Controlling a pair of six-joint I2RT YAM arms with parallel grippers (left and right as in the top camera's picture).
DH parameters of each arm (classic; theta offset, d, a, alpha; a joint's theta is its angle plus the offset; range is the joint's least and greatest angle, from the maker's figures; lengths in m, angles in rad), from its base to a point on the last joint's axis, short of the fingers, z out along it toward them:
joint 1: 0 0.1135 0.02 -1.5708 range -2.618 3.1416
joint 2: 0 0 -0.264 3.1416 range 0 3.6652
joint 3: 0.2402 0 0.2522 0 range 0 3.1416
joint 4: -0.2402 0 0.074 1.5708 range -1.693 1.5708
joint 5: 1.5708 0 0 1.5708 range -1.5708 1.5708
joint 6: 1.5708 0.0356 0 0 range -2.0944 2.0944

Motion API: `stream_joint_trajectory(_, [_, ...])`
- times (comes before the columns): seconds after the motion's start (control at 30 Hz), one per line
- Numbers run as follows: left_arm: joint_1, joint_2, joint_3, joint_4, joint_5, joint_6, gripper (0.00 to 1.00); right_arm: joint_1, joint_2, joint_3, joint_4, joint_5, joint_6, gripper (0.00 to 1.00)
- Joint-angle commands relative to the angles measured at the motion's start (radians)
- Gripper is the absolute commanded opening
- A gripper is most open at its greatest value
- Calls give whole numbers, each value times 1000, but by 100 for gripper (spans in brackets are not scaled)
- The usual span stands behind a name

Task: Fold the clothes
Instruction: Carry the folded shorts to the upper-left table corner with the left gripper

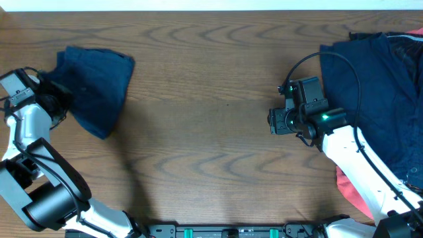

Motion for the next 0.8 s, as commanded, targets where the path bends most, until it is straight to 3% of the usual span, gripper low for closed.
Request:
stream_joint_trajectory(0.0, [2,-18,20,-6,-8,-2,98,-8,-9,14,-5,0,-15,66])
stream_joint_trajectory(0.17, [17,-41,20,-46,-8,-2,98,-8,-9,14,-6,0,-15,72])
stream_joint_trajectory(0.27, [16,-76,20,-63,-16,11,98,-8,-9,14,-7,-4,-15,84])
stream_joint_trajectory(0.47, [14,-224,20,-142,-244,5,98,-8,-9,14,-11,-12,-15,95])
stream_joint_trajectory(0.6, [-10,-321,20,-158,-159,8,98,-8,-9,14,-1,-12,-14,98])
stream_joint_trajectory(0.77, [-158,-351,20,-158,-29,106,98,-9,-9,14,66,-11,41,99])
